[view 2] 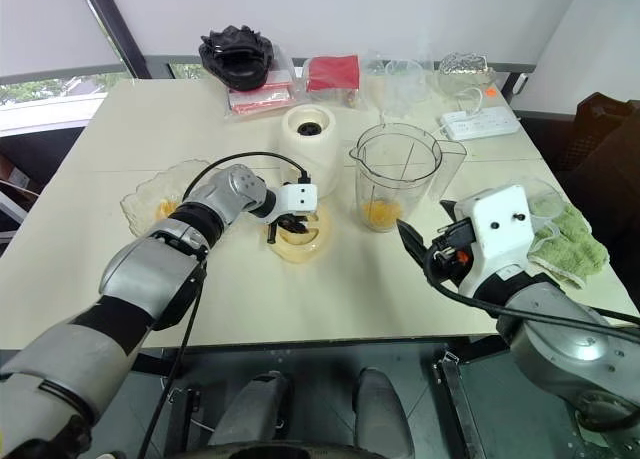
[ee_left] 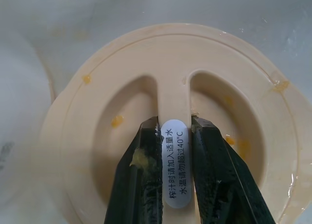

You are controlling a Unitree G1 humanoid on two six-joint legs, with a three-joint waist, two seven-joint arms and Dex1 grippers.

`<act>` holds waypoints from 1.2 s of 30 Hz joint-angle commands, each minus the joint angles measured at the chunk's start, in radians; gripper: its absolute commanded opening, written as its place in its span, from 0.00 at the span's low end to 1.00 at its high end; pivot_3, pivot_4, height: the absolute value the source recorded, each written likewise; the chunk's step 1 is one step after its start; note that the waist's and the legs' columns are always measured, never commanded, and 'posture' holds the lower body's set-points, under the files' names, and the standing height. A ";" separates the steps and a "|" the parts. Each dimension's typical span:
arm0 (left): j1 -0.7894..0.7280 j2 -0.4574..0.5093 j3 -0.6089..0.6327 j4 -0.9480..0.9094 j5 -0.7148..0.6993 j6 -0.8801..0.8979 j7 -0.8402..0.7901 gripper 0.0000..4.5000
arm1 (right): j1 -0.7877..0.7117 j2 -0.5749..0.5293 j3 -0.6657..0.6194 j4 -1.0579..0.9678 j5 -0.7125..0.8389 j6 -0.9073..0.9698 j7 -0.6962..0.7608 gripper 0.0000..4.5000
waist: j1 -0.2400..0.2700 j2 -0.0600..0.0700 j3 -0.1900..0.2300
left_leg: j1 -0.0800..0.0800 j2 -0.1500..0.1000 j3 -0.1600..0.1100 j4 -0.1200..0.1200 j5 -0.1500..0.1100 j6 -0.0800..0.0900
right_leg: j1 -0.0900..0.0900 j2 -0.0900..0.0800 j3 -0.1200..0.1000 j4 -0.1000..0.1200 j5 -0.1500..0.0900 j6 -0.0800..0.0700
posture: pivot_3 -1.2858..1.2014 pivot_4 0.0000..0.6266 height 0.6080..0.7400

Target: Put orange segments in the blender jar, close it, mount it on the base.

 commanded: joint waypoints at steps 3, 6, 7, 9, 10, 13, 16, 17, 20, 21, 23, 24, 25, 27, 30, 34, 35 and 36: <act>-0.056 0.076 0.115 -0.043 -0.116 -0.048 -0.158 0.06 | -0.078 0.057 0.048 0.151 -0.188 -0.017 0.035 0.79 | -0.007 0.000 0.000 | -0.004 0.000 0.000 -0.001 0.000 0.000 | -0.004 0.000 0.000 0.000 0.004 0.000 | 0.52 0.24 1.00; -0.054 0.117 0.164 -0.072 -0.173 -0.067 -0.260 0.06 | -0.136 0.103 0.100 0.256 -0.312 -0.041 0.071 0.79 | -0.010 0.000 0.000 | -0.016 -0.001 0.001 -0.001 0.000 0.000 | -0.016 0.000 0.000 0.001 0.006 0.003 | 0.52 0.24 1.00; -0.051 0.131 0.179 -0.086 -0.193 -0.068 -0.298 0.06 | -0.154 0.115 0.121 0.294 -0.360 -0.052 0.084 0.79 | -0.012 0.000 0.000 | -0.018 -0.001 0.001 -0.001 0.000 0.000 | -0.019 0.000 0.001 0.002 0.006 0.003 | 0.52 0.24 1.00; -0.029 0.168 0.210 -0.147 -0.249 -0.059 -0.397 0.06 | -0.177 0.146 0.176 0.405 -0.473 -0.103 0.129 0.79 | -0.013 0.001 0.000 | -0.017 -0.002 0.001 -0.001 0.000 0.000 | -0.019 0.000 0.001 0.002 0.006 0.003 | 0.52 0.24 1.00; -0.013 0.186 0.224 -0.189 -0.277 -0.044 -0.443 0.06 | -0.183 0.153 0.214 0.470 -0.545 -0.146 0.157 0.79 | -0.014 0.000 0.000 | -0.017 -0.002 0.001 -0.001 0.000 0.000 | -0.019 0.000 0.001 0.003 0.006 0.003 | 0.52 0.24 1.00; 0.037 0.225 0.240 -0.319 -0.334 0.009 -0.506 0.06 | -0.207 0.216 0.248 0.608 -0.641 -0.252 0.238 0.79 | -0.017 0.001 0.000 | -0.017 -0.001 0.002 -0.002 0.000 0.000 | -0.020 0.000 0.001 0.004 0.006 0.003 | 0.52 0.24 1.00; 0.082 0.261 0.239 -0.435 -0.364 0.065 -0.523 0.06 | -0.240 0.290 0.230 0.709 -0.675 -0.331 0.304 0.79 | -0.020 0.001 0.001 | -0.015 -0.001 0.002 -0.001 0.000 0.000 | -0.020 0.000 0.002 0.007 0.006 0.004 | 0.52 0.24 1.00; 0.098 0.276 0.237 -0.471 -0.372 0.080 -0.524 0.06 | -0.252 0.305 0.229 0.744 -0.693 -0.349 0.323 0.79 | -0.021 0.001 0.001 | -0.015 -0.001 0.002 -0.001 0.000 0.000 | -0.020 0.000 0.002 0.008 0.006 0.004 | 0.52 0.24 1.00; 0.149 0.341 0.242 -0.597 -0.394 0.144 -0.535 0.06 | -0.309 0.352 0.225 0.869 -0.729 -0.418 0.394 0.79 | -0.024 0.001 0.001 | -0.014 -0.001 0.002 0.000 0.000 0.000 | -0.020 0.000 0.002 0.010 0.006 0.003 | 0.52 0.24 1.00; 0.159 0.356 0.242 -0.624 -0.401 0.160 -0.534 0.06 | -0.328 0.365 0.223 0.895 -0.735 -0.431 0.410 0.79 | -0.025 0.001 0.001 | -0.014 -0.001 0.002 0.000 0.000 0.000 | -0.020 0.000 0.002 0.011 0.006 0.003 | 0.52 0.24 1.00; 0.174 0.380 0.242 -0.669 -0.412 0.190 -0.525 0.06 | -0.368 0.386 0.219 0.943 -0.757 -0.454 0.428 0.79 | -0.026 0.002 0.001 | -0.014 -0.001 0.001 0.000 0.000 0.000 | -0.021 0.001 0.002 0.011 0.006 0.003 | 0.52 0.24 1.00; 0.181 0.390 0.241 -0.688 -0.417 0.201 -0.518 0.06 | -0.386 0.393 0.220 0.965 -0.773 -0.466 0.435 0.79 | -0.025 0.002 0.001 | -0.014 -0.001 0.001 0.000 0.000 0.000 | -0.021 0.001 0.002 0.012 0.006 0.003 | 0.52 0.24 1.00; 0.186 0.398 0.240 -0.704 -0.422 0.210 -0.512 0.06 | -0.403 0.401 0.221 0.986 -0.789 -0.477 0.443 0.79 | -0.024 0.002 0.001 | -0.014 -0.001 0.001 0.000 0.000 0.000 | -0.021 0.001 0.002 0.012 0.006 0.003 | 0.52 0.24 1.00; 0.196 0.409 0.237 -0.739 -0.436 0.233 -0.501 0.06 | -0.431 0.415 0.218 1.021 -0.810 -0.495 0.457 0.79 | -0.021 0.002 0.001 | -0.014 -0.001 0.002 0.000 0.000 0.000 | -0.021 0.001 0.002 0.012 0.006 0.003 | 0.52 0.24 1.00; 0.207 0.420 0.242 -0.795 -0.457 0.274 -0.479 0.06 | -0.511 0.446 0.215 1.123 -0.833 -0.536 0.484 0.79 | -0.022 0.002 0.001 | -0.014 -0.001 0.002 0.000 0.000 0.000 | -0.021 0.000 0.002 0.011 0.006 0.003 | 0.52 0.24 1.00; 0.217 0.433 0.240 -0.837 -0.473 0.300 -0.459 0.06 | -0.602 0.471 0.212 1.267 -0.871 -0.595 0.512 0.79 | -0.027 0.002 0.001 | -0.014 -0.001 0.002 0.000 0.000 0.000 | -0.021 0.001 0.002 0.012 0.006 0.003 | 0.52 0.24 1.00; 0.218 0.436 0.239 -0.843 -0.477 0.303 -0.456 0.06 | -0.620 0.477 0.210 1.299 -0.879 -0.609 0.518 0.79 | -0.030 0.002 0.001 | -0.014 -0.001 0.002 0.000 0.000 0.000 | -0.021 0.001 0.002 0.012 0.006 0.003 | 0.52 0.24 1.00; 0.222 0.441 0.238 -0.857 -0.482 0.311 -0.453 0.06 | -0.646 0.482 0.208 1.346 -0.888 -0.630 0.524 0.79 | -0.035 0.002 0.001 | -0.014 -0.001 0.002 0.000 0.000 0.000 | -0.021 0.001 0.002 0.012 0.006 0.003 | 0.52 0.24 1.00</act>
